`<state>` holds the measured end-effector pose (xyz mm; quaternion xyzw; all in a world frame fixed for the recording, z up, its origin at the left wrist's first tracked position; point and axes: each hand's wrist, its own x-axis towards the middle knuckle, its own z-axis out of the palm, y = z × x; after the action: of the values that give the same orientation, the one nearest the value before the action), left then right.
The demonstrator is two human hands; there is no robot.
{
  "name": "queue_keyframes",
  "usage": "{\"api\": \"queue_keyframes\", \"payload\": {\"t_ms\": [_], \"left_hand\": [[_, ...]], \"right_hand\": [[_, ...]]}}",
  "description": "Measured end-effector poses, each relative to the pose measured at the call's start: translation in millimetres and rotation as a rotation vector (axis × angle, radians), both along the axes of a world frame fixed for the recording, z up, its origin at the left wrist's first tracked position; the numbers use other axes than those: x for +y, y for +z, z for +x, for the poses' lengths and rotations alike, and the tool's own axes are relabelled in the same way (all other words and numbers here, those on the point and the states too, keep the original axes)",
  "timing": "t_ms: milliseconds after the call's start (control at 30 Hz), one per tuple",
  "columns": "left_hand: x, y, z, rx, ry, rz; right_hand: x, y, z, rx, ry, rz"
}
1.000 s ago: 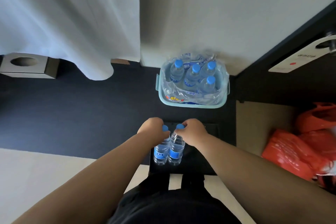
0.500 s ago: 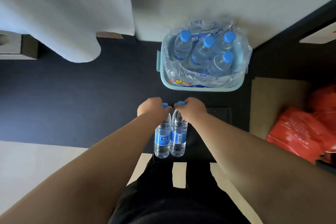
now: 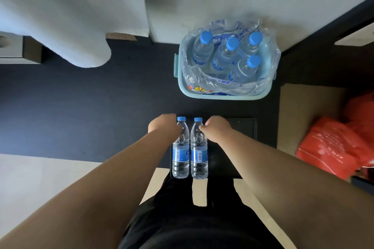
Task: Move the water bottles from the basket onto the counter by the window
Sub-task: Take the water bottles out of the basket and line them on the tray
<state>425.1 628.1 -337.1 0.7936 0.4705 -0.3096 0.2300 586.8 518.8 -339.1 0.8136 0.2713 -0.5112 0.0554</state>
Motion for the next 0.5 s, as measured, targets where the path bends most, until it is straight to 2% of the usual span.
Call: {"api": "queue_keyframes", "payload": {"t_ms": [200, 500], "left_hand": [[5, 22, 1, -0.015, -0.022, 0.033], [24, 107, 42, -0.15, -0.013, 0.135]], "right_hand": [[-12, 23, 10, -0.005, 0.067, 0.013], [-5, 114, 53, -0.143, 0.149, 0.264]]}}
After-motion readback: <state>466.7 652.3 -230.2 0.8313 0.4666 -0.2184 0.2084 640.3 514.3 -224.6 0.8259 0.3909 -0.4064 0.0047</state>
